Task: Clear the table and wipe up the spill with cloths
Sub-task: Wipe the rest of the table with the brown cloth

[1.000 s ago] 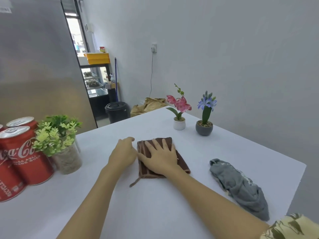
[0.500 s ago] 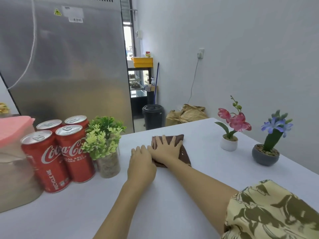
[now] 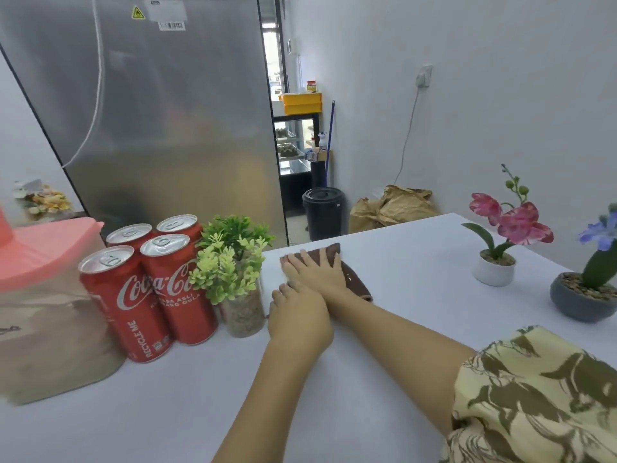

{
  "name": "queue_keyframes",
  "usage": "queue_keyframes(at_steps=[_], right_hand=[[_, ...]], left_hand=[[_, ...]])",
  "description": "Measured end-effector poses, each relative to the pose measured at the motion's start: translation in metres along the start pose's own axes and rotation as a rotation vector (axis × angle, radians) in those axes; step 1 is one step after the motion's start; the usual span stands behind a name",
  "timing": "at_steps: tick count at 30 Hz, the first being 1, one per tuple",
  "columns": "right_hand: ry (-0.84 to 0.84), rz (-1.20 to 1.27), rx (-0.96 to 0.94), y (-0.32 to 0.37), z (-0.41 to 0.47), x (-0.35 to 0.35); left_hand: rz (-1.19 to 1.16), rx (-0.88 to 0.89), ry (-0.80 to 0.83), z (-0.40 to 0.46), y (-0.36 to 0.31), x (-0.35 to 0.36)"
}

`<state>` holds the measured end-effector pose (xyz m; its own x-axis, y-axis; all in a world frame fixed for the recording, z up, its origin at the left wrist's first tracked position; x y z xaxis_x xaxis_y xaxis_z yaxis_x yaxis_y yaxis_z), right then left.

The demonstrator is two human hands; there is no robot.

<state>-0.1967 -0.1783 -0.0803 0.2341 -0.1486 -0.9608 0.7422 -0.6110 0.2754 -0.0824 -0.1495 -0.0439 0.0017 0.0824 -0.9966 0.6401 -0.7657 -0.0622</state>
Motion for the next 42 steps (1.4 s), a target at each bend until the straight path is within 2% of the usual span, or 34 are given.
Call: queue_keyframes(at_steps=[3,6,9,11,15,17,20,23,25,31,35,38,42], right_hand=[[0.08,-0.112,-0.249,0.005,-0.029,0.004],[0.034,-0.076,-0.305,-0.015,-0.048,0.005],[-0.023,0.095,-0.045,-0.049,-0.029,-0.008],[-0.06,0.101,0.076,-0.057,-0.02,-0.014],[-0.017,0.076,-0.058,-0.046,-0.049,-0.009],[-0.026,0.088,-0.068,-0.058,-0.064,-0.012],[-0.082,0.103,0.104,-0.106,-0.061,-0.026],[-0.153,0.113,0.393,-0.161,-0.058,-0.043],[-0.173,0.111,0.519,-0.175,-0.056,-0.046],[-0.155,0.082,0.462,-0.164,-0.063,-0.043],[-0.205,0.119,0.693,-0.165,-0.051,-0.048],[-0.179,0.106,0.565,-0.13,-0.032,-0.042],[-0.116,0.115,0.193,-0.07,-0.035,-0.021]], left_hand=[[0.074,-0.008,0.031,-0.001,-0.002,-0.005],[0.049,0.054,0.088,0.001,-0.005,-0.002],[-0.03,0.104,0.109,0.0,-0.002,0.004],[-0.085,0.137,0.077,0.005,-0.001,0.008],[-0.242,0.173,0.042,0.011,-0.01,0.013],[-0.286,0.202,-0.013,0.013,-0.016,0.011],[-0.249,0.224,-0.05,0.012,-0.019,0.01],[-0.172,0.212,0.018,0.01,-0.014,0.014],[-0.114,0.195,0.071,0.012,-0.011,0.016],[-0.04,0.165,0.19,0.011,-0.001,0.021],[-0.053,0.148,0.214,0.01,0.003,0.027],[-0.038,0.148,0.201,0.016,0.002,0.024],[-0.035,0.153,0.147,0.022,0.0,0.02]])
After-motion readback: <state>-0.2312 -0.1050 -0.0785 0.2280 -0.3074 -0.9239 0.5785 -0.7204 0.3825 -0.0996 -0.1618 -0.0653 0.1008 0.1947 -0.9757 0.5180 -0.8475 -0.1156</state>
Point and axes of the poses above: each hand's wrist, its own z-axis towards the middle knuckle, its own x-axis out of the palm, y = z × x, the point moved 4 cm from there along z, towards the middle knuckle, and after that the axes turned 10 degrees about z, right-handed, at the moved point
